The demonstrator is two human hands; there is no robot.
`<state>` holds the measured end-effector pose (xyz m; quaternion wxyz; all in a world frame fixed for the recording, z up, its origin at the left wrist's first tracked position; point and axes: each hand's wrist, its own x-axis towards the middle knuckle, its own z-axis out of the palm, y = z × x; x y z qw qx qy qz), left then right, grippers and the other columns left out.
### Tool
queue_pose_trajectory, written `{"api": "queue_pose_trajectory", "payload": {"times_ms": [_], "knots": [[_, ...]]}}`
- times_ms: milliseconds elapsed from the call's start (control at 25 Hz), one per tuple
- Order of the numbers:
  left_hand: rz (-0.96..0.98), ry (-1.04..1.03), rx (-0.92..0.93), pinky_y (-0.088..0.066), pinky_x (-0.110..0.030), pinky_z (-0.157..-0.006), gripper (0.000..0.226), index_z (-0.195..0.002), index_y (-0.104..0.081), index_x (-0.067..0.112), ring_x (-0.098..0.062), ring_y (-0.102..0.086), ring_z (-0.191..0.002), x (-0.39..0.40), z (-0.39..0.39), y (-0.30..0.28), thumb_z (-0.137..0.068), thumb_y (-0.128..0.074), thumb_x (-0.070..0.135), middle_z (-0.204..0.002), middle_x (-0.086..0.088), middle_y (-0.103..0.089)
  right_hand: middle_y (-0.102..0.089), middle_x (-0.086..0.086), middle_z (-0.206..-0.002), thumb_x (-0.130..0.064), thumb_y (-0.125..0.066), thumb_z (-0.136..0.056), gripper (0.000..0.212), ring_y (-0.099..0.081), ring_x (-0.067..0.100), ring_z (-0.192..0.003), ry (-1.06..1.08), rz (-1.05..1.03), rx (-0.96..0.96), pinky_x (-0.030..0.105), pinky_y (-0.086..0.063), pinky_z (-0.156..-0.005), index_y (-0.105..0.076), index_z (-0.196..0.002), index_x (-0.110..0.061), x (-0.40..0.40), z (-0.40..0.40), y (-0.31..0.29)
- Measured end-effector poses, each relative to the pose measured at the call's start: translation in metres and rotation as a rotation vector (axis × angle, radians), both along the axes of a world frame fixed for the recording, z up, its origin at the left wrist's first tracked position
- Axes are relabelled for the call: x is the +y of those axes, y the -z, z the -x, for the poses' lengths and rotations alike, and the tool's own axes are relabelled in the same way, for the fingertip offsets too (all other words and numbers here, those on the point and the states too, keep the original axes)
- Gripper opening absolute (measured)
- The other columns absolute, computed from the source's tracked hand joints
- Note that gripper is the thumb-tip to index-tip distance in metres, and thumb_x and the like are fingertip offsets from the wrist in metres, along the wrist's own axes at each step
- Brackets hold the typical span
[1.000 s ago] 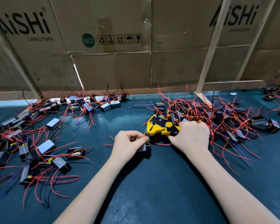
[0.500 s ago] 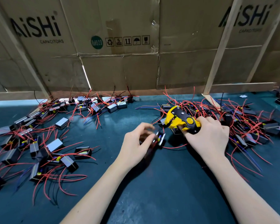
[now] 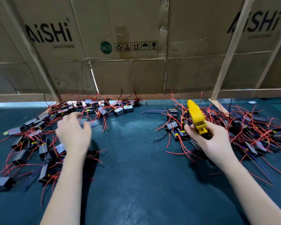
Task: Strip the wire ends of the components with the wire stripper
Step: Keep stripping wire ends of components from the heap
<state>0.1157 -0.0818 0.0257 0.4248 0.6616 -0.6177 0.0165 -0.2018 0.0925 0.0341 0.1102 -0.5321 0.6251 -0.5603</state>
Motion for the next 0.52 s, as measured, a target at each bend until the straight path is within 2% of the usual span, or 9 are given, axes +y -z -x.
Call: {"api": "queue_pose_trajectory", "payload": {"times_ms": [120,200,240,320,360,440,520], "knots": [[-0.234,-0.102,-0.072,-0.036,-0.052,-0.098,0.049,-0.13,-0.049,0.0,-0.046,-0.043,-0.121,-0.018,-0.03,0.011,-0.085,-0.064,0.012,-0.131,-0.029,-0.051,-0.064,0.026,-0.077,-0.072,-0.063,-0.076,0.065,-0.063,0.036,-0.074,-0.584,-0.248,-0.491,0.04,-0.05,-0.072,-0.06,-0.069,-0.008,0.001,-0.011,-0.002],[-0.327,-0.065,-0.176,-0.034,-0.051,-0.101,0.056,-0.138,-0.044,0.007,-0.043,-0.042,-0.127,-0.027,-0.035,0.015,-0.087,-0.064,0.019,-0.137,-0.024,-0.05,-0.064,0.032,-0.09,-0.072,-0.059,-0.078,0.068,-0.063,0.045,-0.09,-0.774,-0.43,-0.653,0.046,-0.052,-0.083,-0.061,-0.073,-0.004,0.001,-0.013,0.001],[-0.331,-0.013,-0.21,-0.034,-0.05,-0.102,0.056,-0.14,-0.045,0.011,-0.041,-0.043,-0.128,-0.031,-0.033,0.016,-0.088,-0.063,0.022,-0.136,-0.021,-0.053,-0.066,0.03,-0.098,-0.073,-0.056,-0.08,0.069,-0.063,0.045,-0.1,-0.775,-0.48,-0.643,0.047,-0.05,-0.091,-0.062,-0.073,-0.005,-0.003,-0.012,0.005],[-0.3,0.138,-0.263,-0.031,-0.049,-0.103,0.055,-0.142,-0.045,0.02,-0.037,-0.043,-0.129,-0.035,-0.025,0.019,-0.09,-0.062,0.025,-0.136,-0.015,-0.055,-0.068,0.023,-0.112,-0.071,-0.051,-0.083,0.068,-0.063,0.033,-0.112,-0.657,-0.49,-0.639,0.044,-0.044,-0.102,-0.063,-0.067,-0.006,-0.01,-0.011,0.012],[-0.282,0.208,-0.288,-0.029,-0.048,-0.105,0.054,-0.142,-0.044,0.024,-0.034,-0.042,-0.131,-0.036,-0.021,0.021,-0.091,-0.061,0.026,-0.139,-0.01,-0.054,-0.068,0.02,-0.114,-0.069,-0.049,-0.082,0.067,-0.064,0.027,-0.11,-0.557,-0.481,-0.66,0.041,-0.045,-0.102,-0.063,-0.063,-0.006,-0.013,-0.011,0.015],[-0.25,0.303,-0.324,-0.025,-0.046,-0.107,0.052,-0.141,-0.045,0.031,-0.03,-0.04,-0.134,-0.037,-0.015,0.023,-0.092,-0.059,0.028,-0.143,-0.003,-0.051,-0.07,0.018,-0.111,-0.067,-0.05,-0.074,0.063,-0.069,0.021,-0.098,-0.361,-0.428,-0.704,0.036,-0.053,-0.09,-0.064,-0.058,-0.008,-0.019,-0.008,0.018],[-0.278,0.338,-0.354,-0.024,-0.045,-0.108,0.05,-0.141,-0.046,0.031,-0.028,-0.04,-0.134,-0.039,-0.011,0.024,-0.092,-0.059,0.029,-0.144,0.0,-0.05,-0.073,0.014,-0.104,-0.07,-0.053,-0.069,0.065,-0.07,0.02,-0.097,-0.243,-0.369,-0.683,0.038,-0.051,-0.094,-0.066,-0.058,-0.007,-0.021,-0.004,0.022]]}}
